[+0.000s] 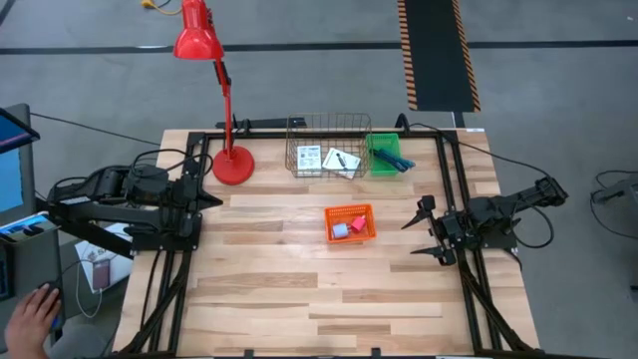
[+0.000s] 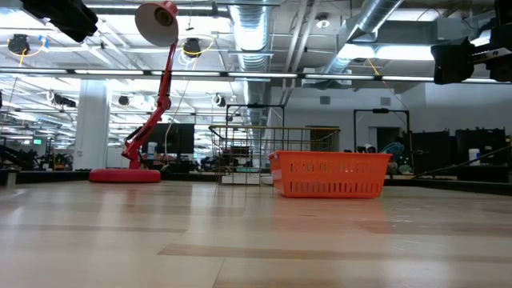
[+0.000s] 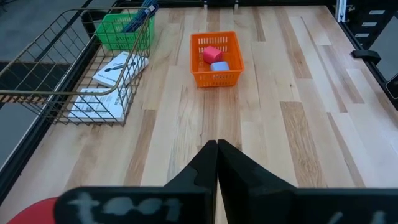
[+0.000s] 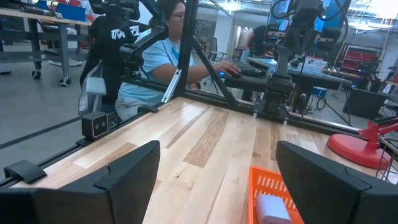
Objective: Pick and place items into bin
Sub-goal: Return to Home Position
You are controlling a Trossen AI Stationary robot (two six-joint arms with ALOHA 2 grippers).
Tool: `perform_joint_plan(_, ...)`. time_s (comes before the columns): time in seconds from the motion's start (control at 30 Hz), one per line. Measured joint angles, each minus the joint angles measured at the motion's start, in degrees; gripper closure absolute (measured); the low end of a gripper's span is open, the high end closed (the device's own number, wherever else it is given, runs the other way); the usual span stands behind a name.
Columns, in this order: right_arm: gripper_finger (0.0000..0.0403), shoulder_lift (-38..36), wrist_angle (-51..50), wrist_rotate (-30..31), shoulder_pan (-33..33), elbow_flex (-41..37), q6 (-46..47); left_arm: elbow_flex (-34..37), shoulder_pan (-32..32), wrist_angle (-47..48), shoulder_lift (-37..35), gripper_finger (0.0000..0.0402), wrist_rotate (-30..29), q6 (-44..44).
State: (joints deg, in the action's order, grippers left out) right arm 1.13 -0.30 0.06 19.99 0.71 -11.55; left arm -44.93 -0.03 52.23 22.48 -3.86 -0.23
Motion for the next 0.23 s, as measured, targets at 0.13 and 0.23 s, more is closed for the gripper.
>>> perform_joint_plan(0.13,0.0085,0.00,-0.02,0.00,0.00,0.00,0.00,0.00,0.02,-0.01,0.00,0.0401,0.00,0.21)
perform_joint_plan(0.23,0.0085,0.00,-0.02,0.00,0.00,0.00,0.00,0.00,0.00,-0.02,0.00,0.0401,-0.02,0.24)
